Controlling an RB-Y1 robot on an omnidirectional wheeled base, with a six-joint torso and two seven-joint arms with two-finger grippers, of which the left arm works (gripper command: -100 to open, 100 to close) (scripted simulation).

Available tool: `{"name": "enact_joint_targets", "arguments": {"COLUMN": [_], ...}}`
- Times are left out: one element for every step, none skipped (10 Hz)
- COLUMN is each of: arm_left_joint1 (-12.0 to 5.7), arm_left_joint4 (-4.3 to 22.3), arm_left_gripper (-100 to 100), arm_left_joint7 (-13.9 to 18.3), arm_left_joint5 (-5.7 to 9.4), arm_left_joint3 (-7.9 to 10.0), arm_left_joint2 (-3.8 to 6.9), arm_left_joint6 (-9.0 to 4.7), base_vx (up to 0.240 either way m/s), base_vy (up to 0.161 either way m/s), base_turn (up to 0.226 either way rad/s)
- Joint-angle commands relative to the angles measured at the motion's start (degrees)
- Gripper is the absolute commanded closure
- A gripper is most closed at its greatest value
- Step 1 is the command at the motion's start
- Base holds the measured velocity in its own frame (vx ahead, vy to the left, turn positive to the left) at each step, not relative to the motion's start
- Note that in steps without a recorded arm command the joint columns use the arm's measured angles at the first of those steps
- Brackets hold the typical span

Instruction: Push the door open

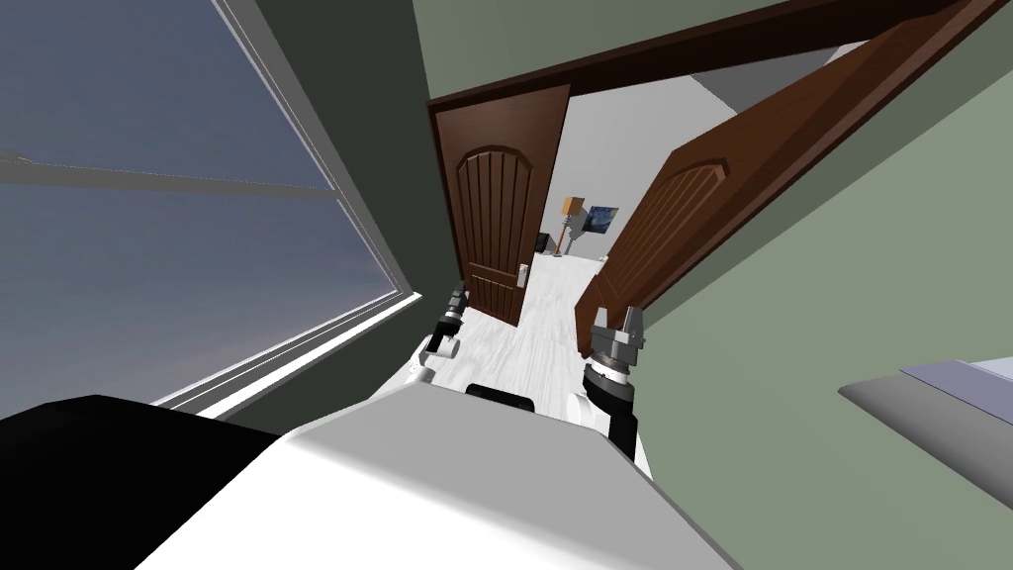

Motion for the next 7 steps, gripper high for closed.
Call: {"name": "enact_joint_targets", "arguments": {"arm_left_joint1": [-1.92, -1.92, -3.23, -4.53, -5.83, -5.83, -7.13], "arm_left_joint4": [2.9, 3.7, 5.7, 7.6, 9.5, 10.2, 12.4], "arm_left_gripper": [-100, -100, -100, -100, -100, -100, -100], "arm_left_joint7": [0.3, 0.3, 0.3, 0.4, 0.4, 0.4, 0.4], "arm_left_joint5": [0.42, 0.42, 0.61, 0.79, 0.98, 0.98, 1.16], "arm_left_joint3": [-0.11, -0.11, -0.24, -0.37, -0.5, -0.5, -0.63], "arm_left_joint2": [0.47, 0.47, 0.55, 0.63, 0.68, 0.68, 0.71], "arm_left_joint6": [-0.38, -0.38, -0.53, -0.67, -0.82, -0.82, -0.96], "base_vx": [0.101, 0.065, 0.054, 0.089, 0.099, 0.066, 0.061], "base_vy": [-0.019, -0.009, -0.01, -0.023, -0.025, -0.005, 0.0], "base_turn": [-0.044, -0.009, -0.031, -0.051, -0.038, -0.006, -0.024]}}
